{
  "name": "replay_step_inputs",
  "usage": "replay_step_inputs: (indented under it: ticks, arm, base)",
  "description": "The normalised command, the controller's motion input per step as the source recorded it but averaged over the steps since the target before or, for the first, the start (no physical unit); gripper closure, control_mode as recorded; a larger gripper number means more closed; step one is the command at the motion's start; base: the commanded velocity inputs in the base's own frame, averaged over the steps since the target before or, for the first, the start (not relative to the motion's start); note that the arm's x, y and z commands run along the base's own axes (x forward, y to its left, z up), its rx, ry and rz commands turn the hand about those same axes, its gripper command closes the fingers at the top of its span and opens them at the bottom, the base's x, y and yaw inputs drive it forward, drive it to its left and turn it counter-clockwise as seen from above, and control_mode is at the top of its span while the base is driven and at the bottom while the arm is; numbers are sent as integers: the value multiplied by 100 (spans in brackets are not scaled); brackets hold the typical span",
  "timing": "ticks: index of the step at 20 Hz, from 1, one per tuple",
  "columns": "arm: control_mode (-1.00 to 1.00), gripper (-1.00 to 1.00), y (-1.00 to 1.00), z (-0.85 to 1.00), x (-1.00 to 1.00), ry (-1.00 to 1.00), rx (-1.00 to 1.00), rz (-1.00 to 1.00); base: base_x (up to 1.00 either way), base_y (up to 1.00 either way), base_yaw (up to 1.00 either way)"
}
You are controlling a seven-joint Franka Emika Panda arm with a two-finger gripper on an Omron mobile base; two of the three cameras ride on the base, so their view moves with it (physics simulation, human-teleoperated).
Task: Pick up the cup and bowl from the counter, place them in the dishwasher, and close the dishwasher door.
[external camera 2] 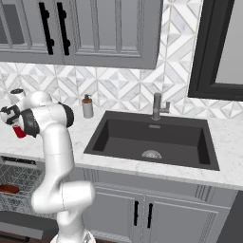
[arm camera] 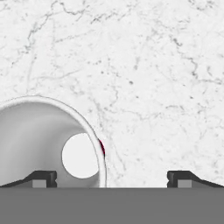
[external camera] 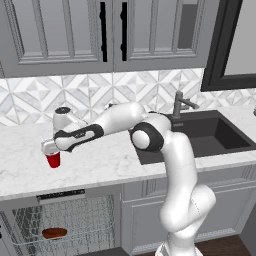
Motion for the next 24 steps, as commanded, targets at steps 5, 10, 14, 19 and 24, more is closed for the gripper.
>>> replay_step_inputs:
  ticks: [5, 10, 14, 19, 24]
  arm:
    - [-100, -100, 6, -1, 28, 0, 0, -4]
    - [-100, -100, 11, 0, 22, 0, 0, -3]
    - [-100, -100, 14, -6, 0, 2, 0, 0]
    - [-100, 100, 31, -20, 0, 1, 0, -2]
    - [-100, 100, 23, -3, 0, -1, 2, -1]
  base:
    - [0, 0, 0]
    - [0, 0, 0]
    - [0, 0, 0]
    - [0, 0, 0]
    - [0, 0, 0]
